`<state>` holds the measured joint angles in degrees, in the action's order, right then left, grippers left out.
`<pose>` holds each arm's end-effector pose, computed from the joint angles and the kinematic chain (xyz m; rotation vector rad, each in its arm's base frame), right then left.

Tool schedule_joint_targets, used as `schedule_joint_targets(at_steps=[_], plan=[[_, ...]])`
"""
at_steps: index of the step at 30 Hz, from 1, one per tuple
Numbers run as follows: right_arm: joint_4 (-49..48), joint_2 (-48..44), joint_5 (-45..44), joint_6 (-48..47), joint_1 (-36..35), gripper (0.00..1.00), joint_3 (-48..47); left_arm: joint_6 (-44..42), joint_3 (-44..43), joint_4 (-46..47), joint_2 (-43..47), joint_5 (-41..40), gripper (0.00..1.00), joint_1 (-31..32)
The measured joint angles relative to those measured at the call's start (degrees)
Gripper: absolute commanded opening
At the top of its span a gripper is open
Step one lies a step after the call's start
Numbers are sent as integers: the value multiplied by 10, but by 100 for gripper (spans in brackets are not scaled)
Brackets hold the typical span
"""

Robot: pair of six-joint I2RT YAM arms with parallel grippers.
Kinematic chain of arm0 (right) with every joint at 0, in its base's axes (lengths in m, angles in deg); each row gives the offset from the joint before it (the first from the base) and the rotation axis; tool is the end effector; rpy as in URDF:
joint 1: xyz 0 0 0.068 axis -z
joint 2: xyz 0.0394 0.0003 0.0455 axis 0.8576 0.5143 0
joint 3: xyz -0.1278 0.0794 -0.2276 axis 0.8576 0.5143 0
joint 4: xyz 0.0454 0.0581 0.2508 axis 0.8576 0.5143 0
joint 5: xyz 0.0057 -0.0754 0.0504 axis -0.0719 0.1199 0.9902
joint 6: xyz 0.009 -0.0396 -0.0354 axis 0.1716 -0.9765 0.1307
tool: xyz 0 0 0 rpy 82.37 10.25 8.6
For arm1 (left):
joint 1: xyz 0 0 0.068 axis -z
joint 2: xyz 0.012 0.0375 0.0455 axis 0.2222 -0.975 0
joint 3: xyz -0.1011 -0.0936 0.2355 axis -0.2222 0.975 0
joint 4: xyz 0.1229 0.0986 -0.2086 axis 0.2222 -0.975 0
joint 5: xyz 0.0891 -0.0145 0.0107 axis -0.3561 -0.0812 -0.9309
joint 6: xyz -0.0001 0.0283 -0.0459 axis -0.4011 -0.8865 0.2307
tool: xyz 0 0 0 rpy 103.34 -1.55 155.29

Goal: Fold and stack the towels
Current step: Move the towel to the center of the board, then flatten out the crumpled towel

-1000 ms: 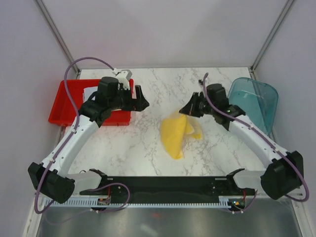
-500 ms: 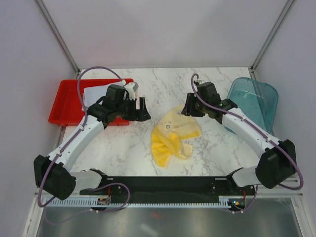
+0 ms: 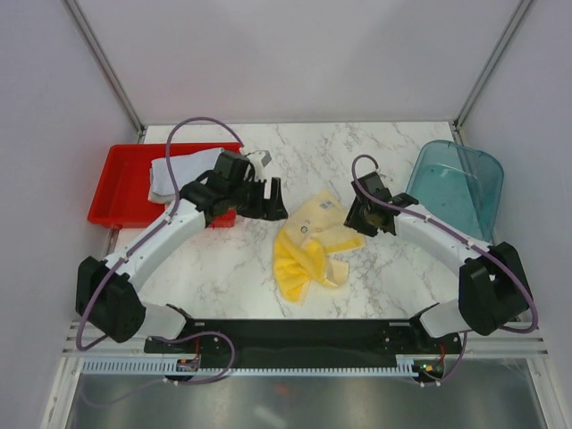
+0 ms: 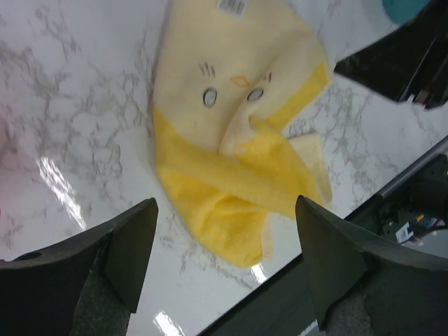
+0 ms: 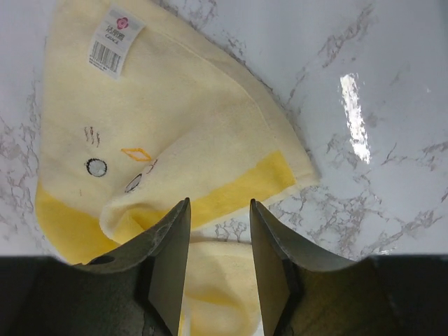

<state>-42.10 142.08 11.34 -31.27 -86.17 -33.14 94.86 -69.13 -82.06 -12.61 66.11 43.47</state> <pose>0.2590 0.1262 0.2256 0.4743 2.5532 0.2562 0.2371 -0.1513 0.2934 0.3561 2.4559 -0.7196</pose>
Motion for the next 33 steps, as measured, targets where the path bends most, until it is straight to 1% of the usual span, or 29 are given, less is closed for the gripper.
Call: schedule_joint_targets(at_steps=[2, 6, 8, 11, 14, 19, 22, 27, 28, 30, 33], plan=[[-1, -1, -14, 46, -4, 48, 9, -5, -52, 16, -47, -1, 84, 0], [2, -2, -45, 130, -9, 52, 27, -21, -190, 60, -200, 19, 81, 0], [2, -10, -66, 165, -9, 52, 45, -33, -250, 68, -275, 40, 79, 0], [9, -26, -91, 206, -9, 52, 74, -52, -309, 77, -371, 55, 78, 0], [13, -27, -102, 232, -9, 52, 81, -74, -341, 72, -446, 59, 78, 0], [7, -27, -104, 260, -9, 52, 92, -105, -387, 62, -525, 51, 78, 6], [-2, -27, -104, 275, -9, 52, 111, -117, -433, 61, -567, 39, 82, 17], [-15, -27, -97, 293, -9, 52, 142, -130, -522, 63, -617, 26, 82, 34], [-18, -27, -94, 297, -9, 53, 147, -130, -535, 64, -627, 25, 79, 36], [-24, -27, -92, 304, -9, 53, 158, -132, -558, 64, -648, 23, 78, 39], [-28, -27, -94, 311, -9, 54, 165, -133, -569, 66, -656, 24, 75, 40]])
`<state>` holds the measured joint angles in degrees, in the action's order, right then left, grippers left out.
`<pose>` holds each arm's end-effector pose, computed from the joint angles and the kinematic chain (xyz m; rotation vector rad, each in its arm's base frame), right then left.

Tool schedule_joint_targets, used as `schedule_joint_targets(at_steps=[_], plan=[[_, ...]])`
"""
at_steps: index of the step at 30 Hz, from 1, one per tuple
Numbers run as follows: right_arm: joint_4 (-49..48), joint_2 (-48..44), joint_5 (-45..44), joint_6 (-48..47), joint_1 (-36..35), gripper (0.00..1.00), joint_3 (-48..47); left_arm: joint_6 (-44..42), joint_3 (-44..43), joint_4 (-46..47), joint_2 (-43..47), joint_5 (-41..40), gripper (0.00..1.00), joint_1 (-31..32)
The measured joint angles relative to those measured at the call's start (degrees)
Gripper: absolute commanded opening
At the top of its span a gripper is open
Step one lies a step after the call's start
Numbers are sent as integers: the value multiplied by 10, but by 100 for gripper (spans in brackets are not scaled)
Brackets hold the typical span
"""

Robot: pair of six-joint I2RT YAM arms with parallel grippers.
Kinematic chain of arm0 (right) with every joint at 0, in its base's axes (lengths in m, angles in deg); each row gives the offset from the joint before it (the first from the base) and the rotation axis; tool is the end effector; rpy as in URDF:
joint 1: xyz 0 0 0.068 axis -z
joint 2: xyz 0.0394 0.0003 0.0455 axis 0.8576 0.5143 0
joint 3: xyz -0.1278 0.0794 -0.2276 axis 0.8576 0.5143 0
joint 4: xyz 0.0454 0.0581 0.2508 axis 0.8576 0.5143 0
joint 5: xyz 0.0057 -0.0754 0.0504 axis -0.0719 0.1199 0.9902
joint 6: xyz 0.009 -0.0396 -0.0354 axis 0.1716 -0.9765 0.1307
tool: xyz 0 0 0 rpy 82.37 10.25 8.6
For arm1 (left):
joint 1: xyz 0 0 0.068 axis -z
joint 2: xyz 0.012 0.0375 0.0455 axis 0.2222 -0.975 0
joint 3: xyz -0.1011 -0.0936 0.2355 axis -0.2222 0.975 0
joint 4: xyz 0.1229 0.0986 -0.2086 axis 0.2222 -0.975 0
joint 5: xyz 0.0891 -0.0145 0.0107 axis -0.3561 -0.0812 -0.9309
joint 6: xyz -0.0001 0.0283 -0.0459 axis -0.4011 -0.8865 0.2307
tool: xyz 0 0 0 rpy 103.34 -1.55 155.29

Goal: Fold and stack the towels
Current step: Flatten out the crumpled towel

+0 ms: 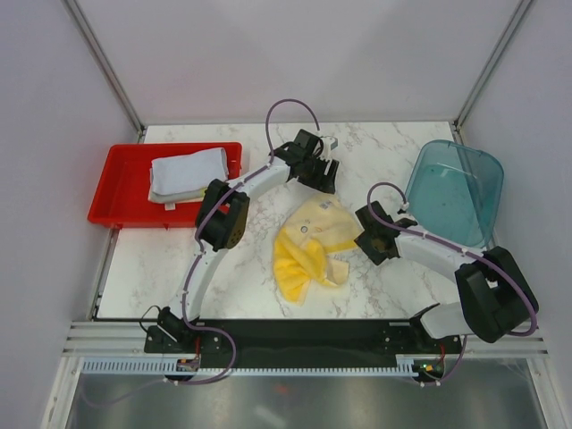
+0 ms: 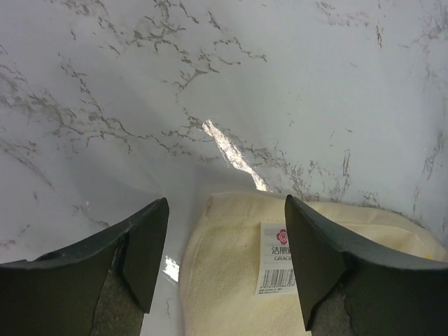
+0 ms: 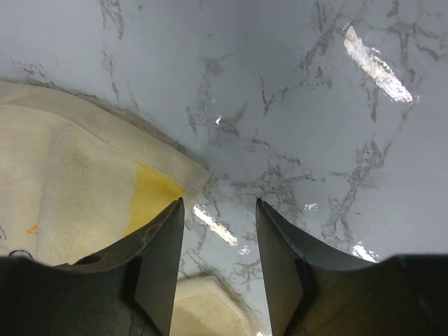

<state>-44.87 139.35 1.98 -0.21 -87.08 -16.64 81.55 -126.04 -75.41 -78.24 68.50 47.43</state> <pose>0.2135 0.1008 0.1591 1.1685 2.3996 0.1056 0.4440 -0.3194 0.1618 0.7372 2.3842 -0.6917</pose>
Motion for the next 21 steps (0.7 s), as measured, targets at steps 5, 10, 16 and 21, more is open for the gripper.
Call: schedule_joint_targets(at_steps=[5, 10, 16, 21], plan=[[-23, 1, -12, 7, 0, 53, 5, 0, -7, 0, -6, 7, 64, -2], [-49, 3, -25, 8, 0, 51, 10, 0, -9, 2, -10, 7, 56, -2], [-63, 12, -32, 8, 0, 44, 9, 2, -15, 9, -20, 19, 30, -2], [-80, 28, -36, 5, 0, 2, 7, 13, -7, 13, -20, 26, 2, -2]])
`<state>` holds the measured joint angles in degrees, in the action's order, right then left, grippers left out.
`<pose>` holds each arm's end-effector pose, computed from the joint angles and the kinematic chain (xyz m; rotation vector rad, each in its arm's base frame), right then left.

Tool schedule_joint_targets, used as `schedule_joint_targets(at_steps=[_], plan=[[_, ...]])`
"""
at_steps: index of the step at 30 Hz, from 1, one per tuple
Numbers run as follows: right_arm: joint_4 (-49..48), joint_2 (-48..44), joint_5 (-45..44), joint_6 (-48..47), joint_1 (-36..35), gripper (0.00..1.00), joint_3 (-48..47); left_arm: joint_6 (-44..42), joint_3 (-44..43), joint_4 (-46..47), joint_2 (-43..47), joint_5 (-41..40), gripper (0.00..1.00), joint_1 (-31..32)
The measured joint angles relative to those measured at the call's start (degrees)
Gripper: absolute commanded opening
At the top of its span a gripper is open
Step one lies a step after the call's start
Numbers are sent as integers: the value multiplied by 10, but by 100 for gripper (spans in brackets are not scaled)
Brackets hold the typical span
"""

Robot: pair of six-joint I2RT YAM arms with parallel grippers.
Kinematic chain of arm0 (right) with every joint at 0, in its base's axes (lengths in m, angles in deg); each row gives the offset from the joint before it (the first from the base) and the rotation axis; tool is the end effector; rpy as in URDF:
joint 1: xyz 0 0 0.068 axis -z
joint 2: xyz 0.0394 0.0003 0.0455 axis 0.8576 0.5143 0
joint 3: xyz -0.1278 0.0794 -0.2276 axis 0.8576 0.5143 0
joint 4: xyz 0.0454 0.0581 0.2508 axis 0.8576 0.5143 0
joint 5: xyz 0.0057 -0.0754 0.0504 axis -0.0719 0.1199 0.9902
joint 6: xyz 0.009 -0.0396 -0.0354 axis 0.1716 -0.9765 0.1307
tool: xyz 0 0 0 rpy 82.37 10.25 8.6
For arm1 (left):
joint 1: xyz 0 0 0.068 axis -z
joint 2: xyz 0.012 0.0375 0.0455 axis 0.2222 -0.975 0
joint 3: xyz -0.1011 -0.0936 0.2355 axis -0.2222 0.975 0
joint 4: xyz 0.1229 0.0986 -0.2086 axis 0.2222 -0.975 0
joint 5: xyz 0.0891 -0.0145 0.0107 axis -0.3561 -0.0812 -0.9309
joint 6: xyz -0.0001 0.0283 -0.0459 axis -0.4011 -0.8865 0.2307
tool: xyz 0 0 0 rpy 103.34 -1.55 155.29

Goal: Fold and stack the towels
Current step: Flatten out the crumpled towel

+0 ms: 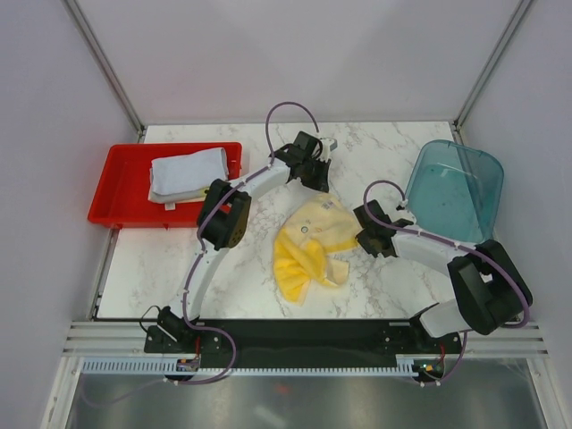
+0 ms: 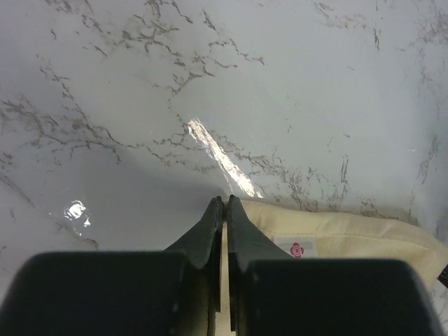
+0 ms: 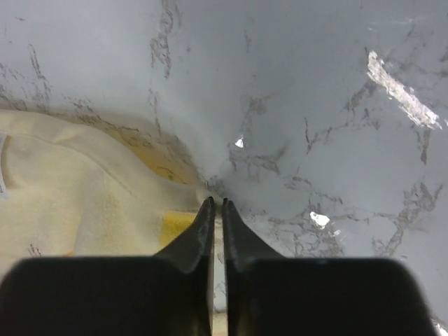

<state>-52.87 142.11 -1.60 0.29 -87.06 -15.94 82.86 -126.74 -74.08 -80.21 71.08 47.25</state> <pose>0.2259 0.1049 0.1516 1.1693 2.2928 0.1380 0.4478 -0.3217 0.1495 0.7285 2.3925 -0.7544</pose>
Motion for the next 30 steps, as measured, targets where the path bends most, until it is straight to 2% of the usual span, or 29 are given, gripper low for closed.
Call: schedule_joint_targets(at_steps=[6, 14, 17, 25, 30], plan=[[-37, 4, -4, -57, 1, 0, 4, 21, 31, 10, 18, 5, 2, 0], [-68, 9, 36, -273, 20, 0, -26, 81, 217, -8, 144, -17, 2, -29], [-92, 26, 71, -342, 20, 0, -59, 91, 254, -12, 182, -25, 2, -42], [-104, -15, 126, -483, 20, 0, -90, 102, 263, -14, 254, -32, 2, -56], [-93, -86, 138, -554, 21, 0, -173, 102, 263, -25, 346, -36, 2, -62]])
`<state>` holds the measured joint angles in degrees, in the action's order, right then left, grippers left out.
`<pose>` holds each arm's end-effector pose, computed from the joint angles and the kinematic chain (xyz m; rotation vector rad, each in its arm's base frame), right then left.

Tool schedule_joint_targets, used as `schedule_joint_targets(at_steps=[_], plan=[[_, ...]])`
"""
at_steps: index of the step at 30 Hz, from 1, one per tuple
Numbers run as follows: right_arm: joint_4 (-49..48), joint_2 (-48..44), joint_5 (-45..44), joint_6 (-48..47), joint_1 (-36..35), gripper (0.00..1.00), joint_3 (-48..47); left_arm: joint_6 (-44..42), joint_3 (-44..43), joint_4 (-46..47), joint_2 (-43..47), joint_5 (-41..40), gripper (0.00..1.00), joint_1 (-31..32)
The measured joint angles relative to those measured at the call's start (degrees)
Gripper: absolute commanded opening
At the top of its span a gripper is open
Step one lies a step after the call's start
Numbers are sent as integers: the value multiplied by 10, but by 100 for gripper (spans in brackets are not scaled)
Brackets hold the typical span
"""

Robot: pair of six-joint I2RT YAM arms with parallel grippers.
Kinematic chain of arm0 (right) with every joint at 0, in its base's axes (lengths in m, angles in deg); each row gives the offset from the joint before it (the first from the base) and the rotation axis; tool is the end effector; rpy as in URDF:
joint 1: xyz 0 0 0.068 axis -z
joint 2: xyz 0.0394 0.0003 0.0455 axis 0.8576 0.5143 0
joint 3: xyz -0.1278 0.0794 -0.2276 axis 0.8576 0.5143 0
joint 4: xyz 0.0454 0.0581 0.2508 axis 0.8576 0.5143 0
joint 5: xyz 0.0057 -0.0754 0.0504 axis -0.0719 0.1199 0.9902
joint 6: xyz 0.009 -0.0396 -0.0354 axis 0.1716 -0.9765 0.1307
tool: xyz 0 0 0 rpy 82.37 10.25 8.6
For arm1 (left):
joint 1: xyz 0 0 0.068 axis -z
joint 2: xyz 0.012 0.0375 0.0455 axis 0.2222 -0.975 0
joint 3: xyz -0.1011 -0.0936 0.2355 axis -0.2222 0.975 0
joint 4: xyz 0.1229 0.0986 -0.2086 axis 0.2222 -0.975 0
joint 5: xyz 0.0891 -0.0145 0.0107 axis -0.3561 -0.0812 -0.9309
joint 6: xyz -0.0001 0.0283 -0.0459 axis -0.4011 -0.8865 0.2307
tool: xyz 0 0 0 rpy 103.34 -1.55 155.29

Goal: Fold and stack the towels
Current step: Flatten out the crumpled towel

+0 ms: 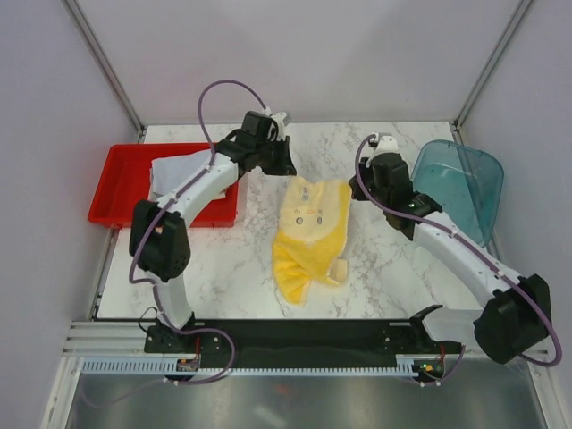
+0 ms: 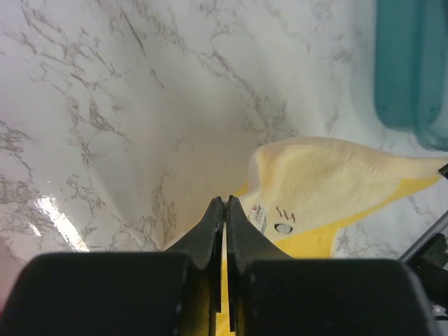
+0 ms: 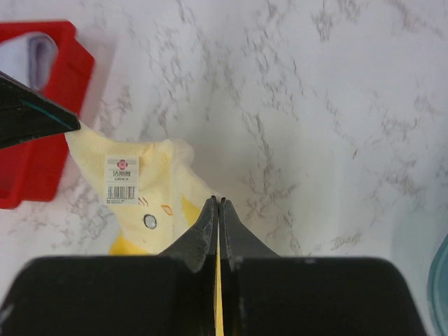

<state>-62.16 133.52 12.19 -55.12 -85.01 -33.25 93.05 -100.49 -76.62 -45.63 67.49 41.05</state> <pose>0.2658 0.1236 0.2939 0.0125 2.1079 0.3452 0.3793 -0.2151 0.2854 0.3574 2.3783 -0.7337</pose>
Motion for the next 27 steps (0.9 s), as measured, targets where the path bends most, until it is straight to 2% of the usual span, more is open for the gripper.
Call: schedule_joint_targets(at_steps=[5, 11, 18, 22, 27], plan=[[9, -89, 14, -41, 0, 0, -57, 0, 0, -10, 132, -6, 2, -1], [27, -206, 79, -66, 2, 0, -71, 0, 10, -22, 287, 6, 2, -1], [41, -351, 170, -61, 2, 0, -71, 32, 80, -10, 450, 91, 2, 1], [36, -386, 215, -43, 2, 0, -88, 69, 115, 14, 492, 141, 2, 6], [32, -360, 223, -30, 2, 0, -130, 99, 115, 38, 486, 159, 2, 8]])
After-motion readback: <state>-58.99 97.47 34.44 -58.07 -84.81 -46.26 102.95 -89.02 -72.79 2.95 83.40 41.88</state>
